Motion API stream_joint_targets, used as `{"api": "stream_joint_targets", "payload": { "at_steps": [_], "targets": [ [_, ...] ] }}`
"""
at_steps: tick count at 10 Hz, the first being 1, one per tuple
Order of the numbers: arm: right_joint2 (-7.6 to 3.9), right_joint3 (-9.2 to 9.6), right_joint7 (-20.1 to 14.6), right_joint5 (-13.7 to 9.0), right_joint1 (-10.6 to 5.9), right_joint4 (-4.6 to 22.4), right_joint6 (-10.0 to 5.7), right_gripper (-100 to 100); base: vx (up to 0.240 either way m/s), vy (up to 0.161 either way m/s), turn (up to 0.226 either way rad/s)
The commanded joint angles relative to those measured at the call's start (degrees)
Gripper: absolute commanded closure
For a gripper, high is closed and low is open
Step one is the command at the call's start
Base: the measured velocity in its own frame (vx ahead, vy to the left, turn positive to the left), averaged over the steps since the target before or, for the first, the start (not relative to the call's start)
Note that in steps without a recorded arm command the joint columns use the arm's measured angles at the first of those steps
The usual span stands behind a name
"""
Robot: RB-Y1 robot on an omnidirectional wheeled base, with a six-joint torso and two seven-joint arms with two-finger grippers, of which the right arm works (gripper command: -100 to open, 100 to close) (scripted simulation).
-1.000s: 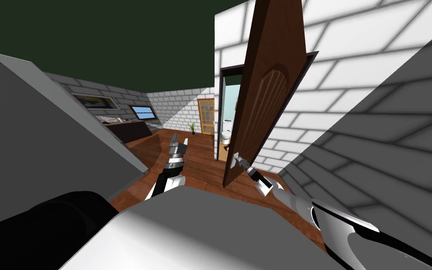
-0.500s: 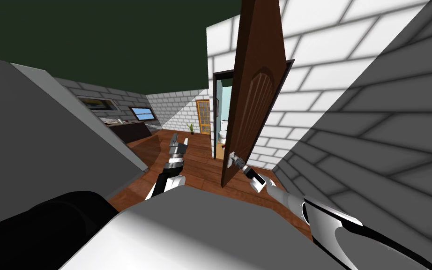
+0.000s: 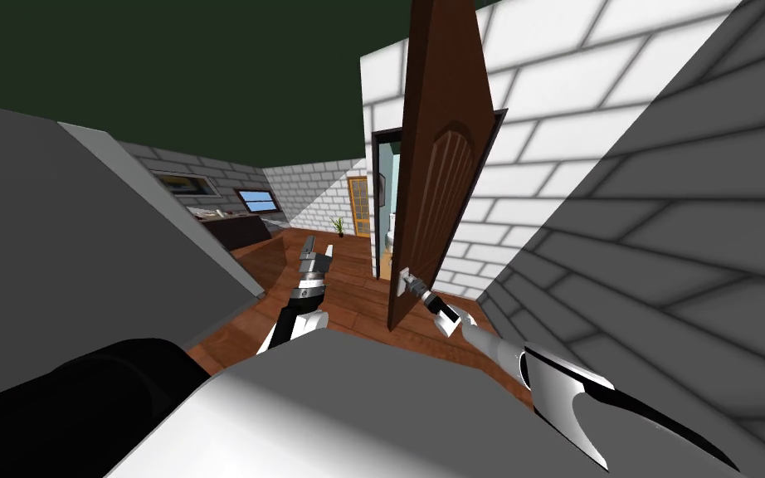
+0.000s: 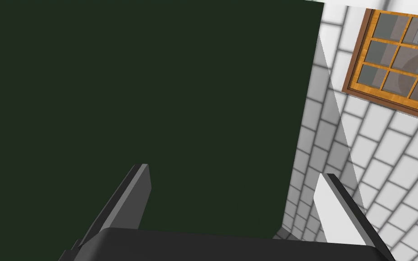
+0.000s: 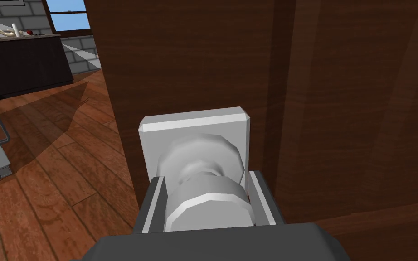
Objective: Pull the door open
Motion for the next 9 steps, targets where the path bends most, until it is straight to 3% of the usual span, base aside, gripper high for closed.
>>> {"api": "stream_joint_targets", "payload": {
  "at_steps": [1,5,6,9],
  "targets": [
    [1.81,0.08,0.4,0.6,-0.38,0.4,0.99,100,-0.002,-0.150,0.067],
    [5.15,-0.83,1.8,2.0,-1.30,-0.3,3.96,100,-0.008,-0.189,0.158],
    [4.31,-0.91,2.0,1.6,-0.69,-1.1,3.94,100,-0.006,-0.083,0.076],
    [3.25,2.66,0.0,2.8,-1.98,-1.8,1.70,100,-0.021,-0.004,-0.238]
  ]
}}
